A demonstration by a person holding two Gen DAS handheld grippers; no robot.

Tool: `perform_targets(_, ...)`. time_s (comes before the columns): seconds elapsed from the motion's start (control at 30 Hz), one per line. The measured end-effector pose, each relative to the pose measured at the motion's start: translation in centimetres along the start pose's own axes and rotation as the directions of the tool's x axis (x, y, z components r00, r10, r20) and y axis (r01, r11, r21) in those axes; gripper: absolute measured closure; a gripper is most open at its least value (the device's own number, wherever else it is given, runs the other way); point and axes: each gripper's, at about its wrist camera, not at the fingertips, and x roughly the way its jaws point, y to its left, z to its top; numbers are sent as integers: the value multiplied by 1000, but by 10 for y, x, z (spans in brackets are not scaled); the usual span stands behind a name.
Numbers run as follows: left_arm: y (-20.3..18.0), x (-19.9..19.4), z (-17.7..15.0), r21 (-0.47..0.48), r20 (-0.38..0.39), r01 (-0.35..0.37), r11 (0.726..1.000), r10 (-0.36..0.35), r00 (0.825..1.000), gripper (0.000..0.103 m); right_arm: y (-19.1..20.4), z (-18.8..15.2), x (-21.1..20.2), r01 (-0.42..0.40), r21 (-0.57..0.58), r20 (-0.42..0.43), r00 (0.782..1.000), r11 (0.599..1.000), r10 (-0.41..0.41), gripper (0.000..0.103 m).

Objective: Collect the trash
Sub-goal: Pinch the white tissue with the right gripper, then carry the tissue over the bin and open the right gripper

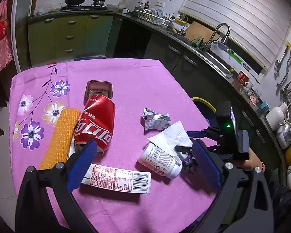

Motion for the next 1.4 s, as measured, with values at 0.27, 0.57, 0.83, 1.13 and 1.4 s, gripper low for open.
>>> perform_targets(0.27,0,6,-3,2,-22,2,1000,-2,1000,9,1,-4,-18,-44,-11,43,998,999,44,98)
perform_targets(0.57,-4,11,-3,11,-38,9,1000,-9,999,9,-57,-9,-95,13,121,174,984,993,-34,98)
perform_targets(0.83,-20,16,0,49,-45,25,998,-23,999,9,-189,-34,-119,221,397,132,947,891,-293,98)
perform_targets(1.13,-38,26,3,86,-79,18,996,-11,997,9,-264,-51,-76,260,513,45,943,818,-328,47)
perform_targets(1.4,-54,46,0,122,-133,22,992,-6,991,9,-255,-64,-97,240,515,108,934,823,-340,47)
